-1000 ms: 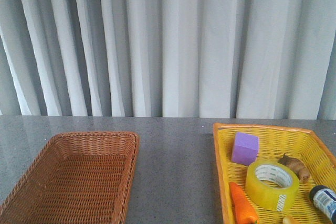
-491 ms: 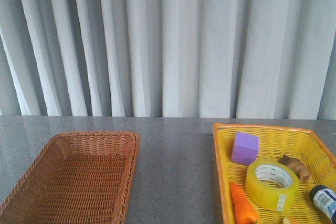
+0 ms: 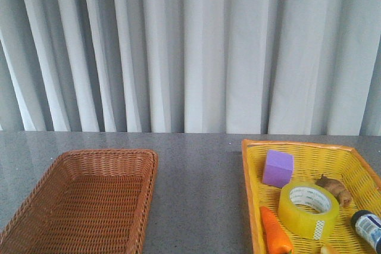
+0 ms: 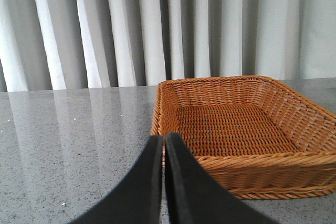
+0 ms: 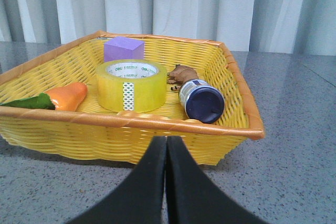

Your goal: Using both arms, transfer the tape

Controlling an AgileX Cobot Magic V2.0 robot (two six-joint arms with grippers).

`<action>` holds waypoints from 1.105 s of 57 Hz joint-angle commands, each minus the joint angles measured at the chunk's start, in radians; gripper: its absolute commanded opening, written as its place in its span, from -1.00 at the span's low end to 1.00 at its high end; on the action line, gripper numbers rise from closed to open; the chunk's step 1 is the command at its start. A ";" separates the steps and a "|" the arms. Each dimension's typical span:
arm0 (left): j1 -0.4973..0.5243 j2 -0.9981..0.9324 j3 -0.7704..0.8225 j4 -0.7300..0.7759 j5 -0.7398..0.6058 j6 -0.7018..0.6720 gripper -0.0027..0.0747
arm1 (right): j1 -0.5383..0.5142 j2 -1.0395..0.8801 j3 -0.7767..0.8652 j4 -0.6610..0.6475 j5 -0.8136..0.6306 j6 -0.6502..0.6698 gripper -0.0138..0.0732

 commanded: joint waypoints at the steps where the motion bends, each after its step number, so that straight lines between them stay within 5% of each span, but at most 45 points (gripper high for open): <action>1: 0.001 -0.016 -0.008 -0.009 -0.070 -0.007 -0.95 | -0.002 -0.008 0.004 -0.010 -0.073 0.001 -0.70; 12: 0.001 -0.016 -0.008 0.058 -0.160 0.072 -0.95 | -0.002 -0.008 0.002 -0.011 -0.164 0.001 -0.70; 23: 0.001 -0.016 -0.056 0.042 -0.400 0.036 -0.95 | -0.002 -0.007 -0.014 -0.026 -0.659 0.002 -0.70; 28: 0.001 -0.010 -0.124 0.042 -0.393 -0.010 -0.95 | -0.002 0.007 -0.078 -0.029 -0.726 0.045 -0.70; 38: 0.001 0.126 -0.387 0.044 -0.142 -0.038 -0.95 | -0.002 0.112 -0.348 -0.030 -0.439 0.136 -0.70; 54: -0.029 0.686 -0.931 0.042 0.337 -0.001 -0.95 | -0.002 0.632 -0.839 -0.025 0.130 0.129 -0.70; 63: -0.029 0.911 -1.110 0.033 0.508 -0.001 -0.95 | -0.001 0.842 -0.920 -0.020 0.176 0.129 -0.70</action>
